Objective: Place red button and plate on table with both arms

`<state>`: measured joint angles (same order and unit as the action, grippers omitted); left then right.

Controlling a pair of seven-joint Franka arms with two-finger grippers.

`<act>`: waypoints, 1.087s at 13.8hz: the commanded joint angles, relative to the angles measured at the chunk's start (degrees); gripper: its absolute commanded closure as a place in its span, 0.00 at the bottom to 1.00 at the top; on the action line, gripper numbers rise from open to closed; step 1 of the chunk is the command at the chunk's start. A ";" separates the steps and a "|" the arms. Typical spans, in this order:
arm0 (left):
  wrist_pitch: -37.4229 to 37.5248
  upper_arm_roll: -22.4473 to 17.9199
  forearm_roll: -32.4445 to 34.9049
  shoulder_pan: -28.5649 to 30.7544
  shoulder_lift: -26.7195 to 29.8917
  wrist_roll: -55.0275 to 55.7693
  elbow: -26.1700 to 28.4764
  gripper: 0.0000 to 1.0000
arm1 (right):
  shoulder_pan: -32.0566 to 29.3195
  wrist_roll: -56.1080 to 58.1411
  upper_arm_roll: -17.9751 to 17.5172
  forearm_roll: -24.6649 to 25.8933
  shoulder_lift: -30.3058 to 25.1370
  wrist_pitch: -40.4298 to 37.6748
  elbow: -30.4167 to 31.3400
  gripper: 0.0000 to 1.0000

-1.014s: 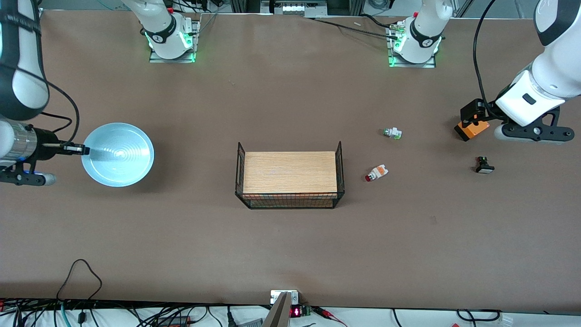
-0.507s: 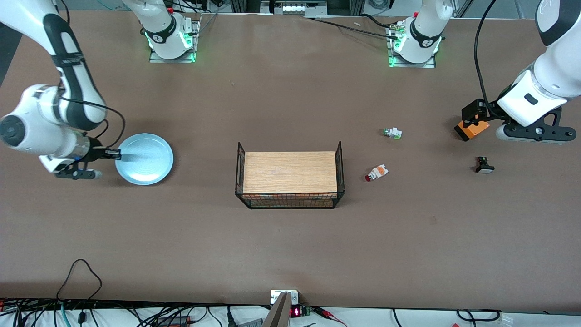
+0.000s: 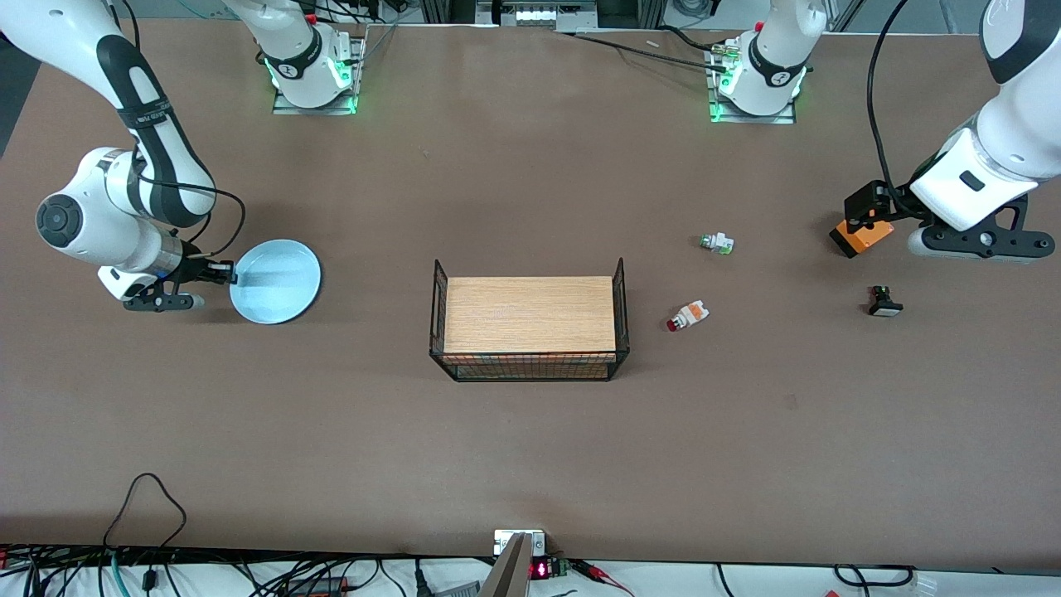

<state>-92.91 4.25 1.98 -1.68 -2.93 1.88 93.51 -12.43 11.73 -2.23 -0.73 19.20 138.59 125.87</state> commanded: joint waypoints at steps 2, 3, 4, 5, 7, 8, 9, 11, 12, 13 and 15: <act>1.50 0.05 -0.13 0.01 -0.41 0.14 -1.57 0.00 | -0.40 -0.12 -1.63 0.20 -4.25 -12.25 -6.58 0.00; 1.50 0.05 -0.13 0.01 -0.41 0.23 -1.49 0.00 | 0.47 -0.22 -2.07 0.20 -5.13 -15.42 -9.22 0.00; 1.50 0.05 -0.13 0.01 -0.41 0.23 -1.48 0.00 | 1.87 -1.61 -2.16 0.20 -5.40 -18.15 -11.77 0.00; 1.50 0.05 -0.13 0.01 -0.41 0.23 -1.57 0.00 | 3.10 -4.41 -2.16 0.20 -5.84 -20.44 -13.71 0.00; 1.50 0.05 -0.13 0.19 -0.41 0.23 -1.48 0.00 | 5.39 -10.12 -2.16 0.20 -6.63 -25.80 -17.57 0.00; 1.50 0.05 -0.13 0.28 -0.41 0.23 -1.48 0.00 | 6.79 -12.67 -2.16 0.11 -7.33 -29.31 -20.20 0.00; 1.50 0.05 -0.13 0.28 -0.41 0.31 -1.48 0.00 | 7.68 -15.13 -2.16 0.11 -7.86 -33.35 -23.10 0.00; 1.50 0.05 -0.13 0.28 -0.41 0.32 -1.48 0.00 | 8.74 -17.00 -2.16 -0.15 -8.91 -41.34 -29.34 0.00; 1.50 0.05 -0.13 0.28 -0.41 0.32 -1.48 0.00 | 8.83 -17.09 -2.16 -0.06 -8.83 -45.39 -33.29 0.00; 1.59 0.05 -0.13 0.28 -0.41 0.32 -1.48 0.00 | 8.92 -17.09 -2.08 0.29 -8.74 -48.12 -36.63 0.00; 1.59 0.05 -0.13 0.36 -0.41 0.32 -1.48 0.00 | 8.92 -17.01 -1.99 0.38 -8.92 -52.00 -41.74 0.00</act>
<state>-92.68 4.21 1.98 -1.65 -2.93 1.88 93.48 -3.67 -4.56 -4.48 -0.75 9.31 90.84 89.79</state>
